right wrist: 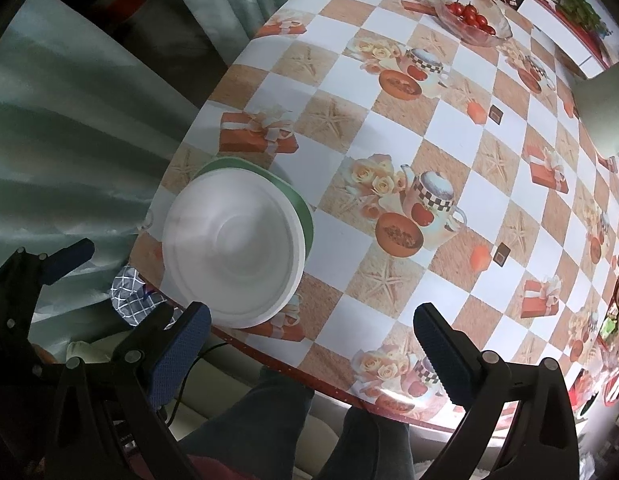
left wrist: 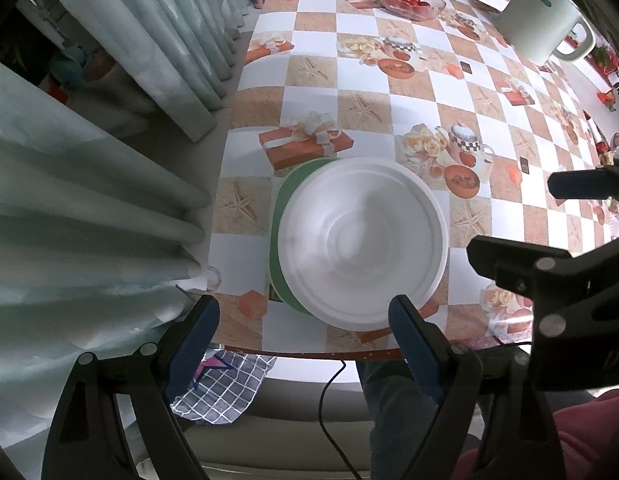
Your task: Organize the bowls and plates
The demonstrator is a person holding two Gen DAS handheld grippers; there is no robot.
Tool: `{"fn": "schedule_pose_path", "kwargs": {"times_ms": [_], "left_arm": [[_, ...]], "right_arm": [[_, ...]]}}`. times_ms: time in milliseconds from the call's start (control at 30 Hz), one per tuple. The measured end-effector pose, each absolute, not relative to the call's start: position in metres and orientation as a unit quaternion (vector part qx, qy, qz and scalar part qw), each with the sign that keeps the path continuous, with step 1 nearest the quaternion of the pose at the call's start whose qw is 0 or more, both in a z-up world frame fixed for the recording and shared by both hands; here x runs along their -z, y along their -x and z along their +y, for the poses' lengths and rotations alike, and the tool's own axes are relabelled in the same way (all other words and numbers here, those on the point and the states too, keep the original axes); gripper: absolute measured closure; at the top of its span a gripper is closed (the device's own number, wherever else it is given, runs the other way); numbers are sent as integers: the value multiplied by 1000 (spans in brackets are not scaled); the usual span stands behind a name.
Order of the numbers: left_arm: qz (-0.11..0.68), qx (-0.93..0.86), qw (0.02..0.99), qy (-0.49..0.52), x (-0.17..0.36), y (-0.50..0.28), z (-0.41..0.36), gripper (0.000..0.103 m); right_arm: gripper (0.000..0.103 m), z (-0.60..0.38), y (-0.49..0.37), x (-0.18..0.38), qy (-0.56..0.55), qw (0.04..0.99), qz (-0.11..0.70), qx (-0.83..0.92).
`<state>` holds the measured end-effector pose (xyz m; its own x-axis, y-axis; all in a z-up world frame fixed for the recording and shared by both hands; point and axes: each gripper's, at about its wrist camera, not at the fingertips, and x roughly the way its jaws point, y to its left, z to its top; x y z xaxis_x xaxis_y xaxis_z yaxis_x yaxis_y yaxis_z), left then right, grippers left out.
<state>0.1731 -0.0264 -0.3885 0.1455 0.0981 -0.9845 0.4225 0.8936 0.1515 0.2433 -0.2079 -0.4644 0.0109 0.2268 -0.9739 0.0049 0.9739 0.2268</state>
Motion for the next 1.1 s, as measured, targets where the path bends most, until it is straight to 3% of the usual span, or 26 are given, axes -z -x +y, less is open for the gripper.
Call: {"fn": "schedule_pose_path", "kwargs": {"times_ms": [1100], "left_arm": [[654, 96, 721, -208, 391, -160, -30, 14]], "right_arm": [[1, -202, -237, 471, -75, 694, 708, -102]]}}
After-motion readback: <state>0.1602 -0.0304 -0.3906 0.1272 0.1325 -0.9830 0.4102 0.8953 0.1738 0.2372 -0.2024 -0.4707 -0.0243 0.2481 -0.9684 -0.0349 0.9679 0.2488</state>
